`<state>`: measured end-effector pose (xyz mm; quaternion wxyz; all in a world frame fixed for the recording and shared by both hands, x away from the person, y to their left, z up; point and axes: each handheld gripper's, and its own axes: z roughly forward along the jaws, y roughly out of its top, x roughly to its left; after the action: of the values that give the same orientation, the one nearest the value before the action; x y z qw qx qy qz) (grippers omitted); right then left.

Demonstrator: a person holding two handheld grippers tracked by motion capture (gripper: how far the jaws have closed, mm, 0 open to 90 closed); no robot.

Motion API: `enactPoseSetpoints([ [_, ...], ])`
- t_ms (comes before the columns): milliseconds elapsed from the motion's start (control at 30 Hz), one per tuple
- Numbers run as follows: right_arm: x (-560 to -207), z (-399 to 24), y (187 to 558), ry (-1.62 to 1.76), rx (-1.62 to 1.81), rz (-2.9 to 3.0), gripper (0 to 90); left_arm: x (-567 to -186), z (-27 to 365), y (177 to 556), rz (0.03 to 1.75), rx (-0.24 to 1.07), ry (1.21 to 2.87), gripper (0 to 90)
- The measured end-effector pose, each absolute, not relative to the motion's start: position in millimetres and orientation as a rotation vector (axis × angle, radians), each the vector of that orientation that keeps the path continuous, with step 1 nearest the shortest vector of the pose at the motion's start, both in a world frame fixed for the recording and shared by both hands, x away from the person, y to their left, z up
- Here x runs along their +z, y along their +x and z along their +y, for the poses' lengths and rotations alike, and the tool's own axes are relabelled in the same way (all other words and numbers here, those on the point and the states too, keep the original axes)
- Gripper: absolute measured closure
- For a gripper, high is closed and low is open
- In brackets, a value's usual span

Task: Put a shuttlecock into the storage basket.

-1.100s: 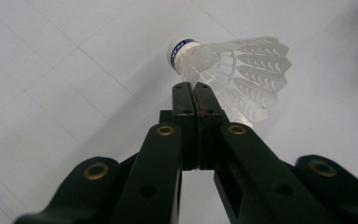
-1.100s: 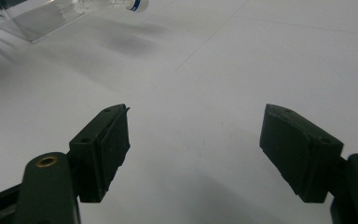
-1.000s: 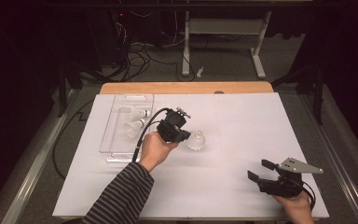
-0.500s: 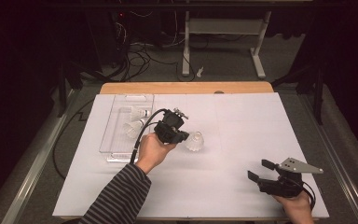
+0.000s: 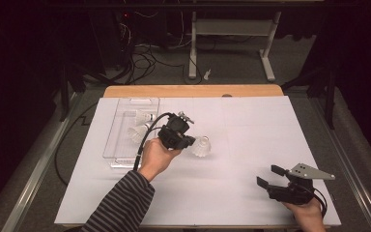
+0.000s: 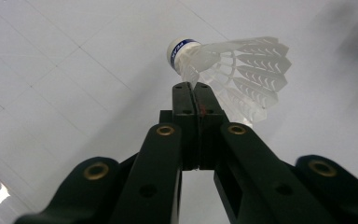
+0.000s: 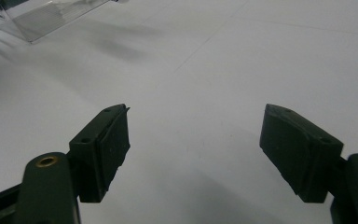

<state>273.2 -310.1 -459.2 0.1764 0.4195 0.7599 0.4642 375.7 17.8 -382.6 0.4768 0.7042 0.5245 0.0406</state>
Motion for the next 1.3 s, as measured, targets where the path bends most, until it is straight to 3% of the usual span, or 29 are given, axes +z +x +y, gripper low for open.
enactPoseSetpoints([
  [1300, -459, -310, 273, 1.186, 1.316, 2.148, 24.5, -365, 45, 361, 1.279, 0.103, 1.66, 89.7],
])
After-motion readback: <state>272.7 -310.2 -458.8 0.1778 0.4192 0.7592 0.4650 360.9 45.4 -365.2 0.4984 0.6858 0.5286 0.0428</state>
